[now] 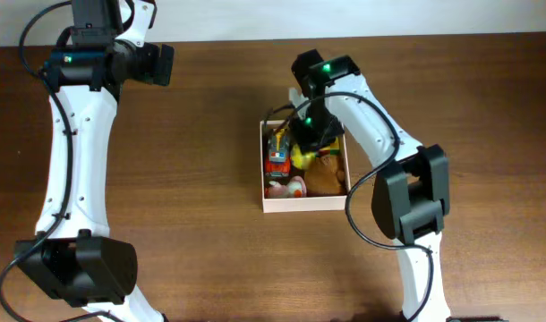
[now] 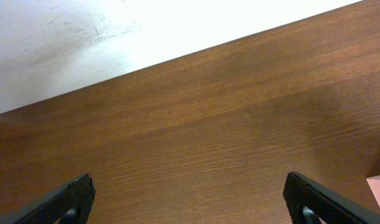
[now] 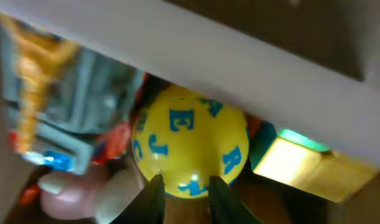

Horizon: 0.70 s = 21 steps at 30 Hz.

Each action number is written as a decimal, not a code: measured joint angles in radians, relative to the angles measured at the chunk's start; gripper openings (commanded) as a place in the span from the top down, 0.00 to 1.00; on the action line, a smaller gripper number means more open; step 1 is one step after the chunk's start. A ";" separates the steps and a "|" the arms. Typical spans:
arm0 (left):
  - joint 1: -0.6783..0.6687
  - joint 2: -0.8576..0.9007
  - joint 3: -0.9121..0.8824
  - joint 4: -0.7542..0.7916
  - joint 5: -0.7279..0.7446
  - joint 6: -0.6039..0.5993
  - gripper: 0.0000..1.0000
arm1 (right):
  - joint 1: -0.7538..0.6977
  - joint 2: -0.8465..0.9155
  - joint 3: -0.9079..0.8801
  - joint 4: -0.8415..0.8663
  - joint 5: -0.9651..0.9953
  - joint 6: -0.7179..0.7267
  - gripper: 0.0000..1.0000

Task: Pack container
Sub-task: 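Open the right gripper and raise it out of the box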

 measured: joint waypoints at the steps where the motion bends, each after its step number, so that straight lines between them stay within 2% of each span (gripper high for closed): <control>1: 0.000 0.000 0.000 0.000 0.000 0.000 0.01 | 0.000 0.000 -0.022 0.003 0.000 0.000 0.73; 8: 0.000 0.000 0.000 0.000 0.000 0.000 0.01 | 0.000 0.000 -0.014 -0.002 0.000 0.000 0.71; 12: 0.000 0.000 0.000 0.000 0.000 0.000 0.01 | 0.000 0.000 0.070 -0.043 0.001 0.000 0.62; 15: 0.000 0.000 0.000 0.000 0.000 0.000 0.01 | 0.000 0.000 0.163 -0.076 0.012 -0.003 0.46; 16: 0.000 0.000 0.000 0.000 0.000 0.000 0.01 | 0.000 0.000 0.201 -0.092 0.019 0.000 0.34; 17: 0.000 0.000 0.000 0.000 0.000 0.000 0.01 | 0.000 0.000 0.225 -0.105 0.027 -0.002 0.17; 19: 0.000 0.000 0.000 0.000 0.000 0.000 0.01 | -0.002 0.000 0.282 -0.129 0.051 0.003 0.02; 21: 0.000 0.000 0.000 0.000 0.000 0.000 0.01 | -0.007 0.000 0.325 -0.140 0.082 0.004 0.01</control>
